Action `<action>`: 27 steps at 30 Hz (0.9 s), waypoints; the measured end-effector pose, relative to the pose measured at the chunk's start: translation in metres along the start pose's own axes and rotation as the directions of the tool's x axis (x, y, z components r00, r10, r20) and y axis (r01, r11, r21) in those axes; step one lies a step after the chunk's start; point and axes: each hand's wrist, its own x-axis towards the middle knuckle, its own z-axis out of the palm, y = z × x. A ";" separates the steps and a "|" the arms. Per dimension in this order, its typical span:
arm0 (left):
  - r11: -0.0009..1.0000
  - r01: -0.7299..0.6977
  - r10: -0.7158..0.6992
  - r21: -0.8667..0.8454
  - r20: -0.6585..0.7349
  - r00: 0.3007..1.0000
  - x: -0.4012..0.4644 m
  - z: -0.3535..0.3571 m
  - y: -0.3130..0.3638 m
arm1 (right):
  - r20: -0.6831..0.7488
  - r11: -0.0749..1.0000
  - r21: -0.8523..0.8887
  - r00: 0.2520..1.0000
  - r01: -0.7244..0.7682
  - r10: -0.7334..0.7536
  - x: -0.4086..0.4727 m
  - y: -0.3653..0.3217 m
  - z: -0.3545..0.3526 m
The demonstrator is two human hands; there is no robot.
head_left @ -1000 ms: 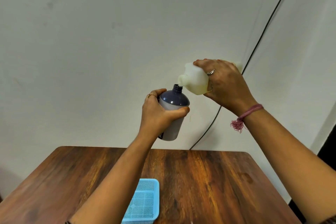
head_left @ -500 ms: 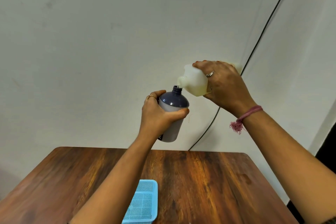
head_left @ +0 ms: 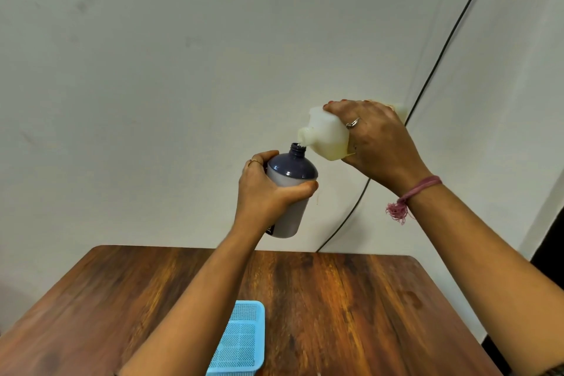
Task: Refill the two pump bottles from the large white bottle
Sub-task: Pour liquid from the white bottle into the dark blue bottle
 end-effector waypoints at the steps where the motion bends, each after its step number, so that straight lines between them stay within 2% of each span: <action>1: 1.000 -0.001 0.001 0.001 0.000 1.000 0.000 0.000 0.000 | 0.003 1.000 -0.002 1.000 0.000 0.000 0.000 0.000 0.000; 27: 1.000 -0.010 0.010 0.004 0.000 1.000 0.000 0.002 0.000 | -0.010 0.999 -0.018 1.000 0.027 -0.028 0.001 0.003 0.001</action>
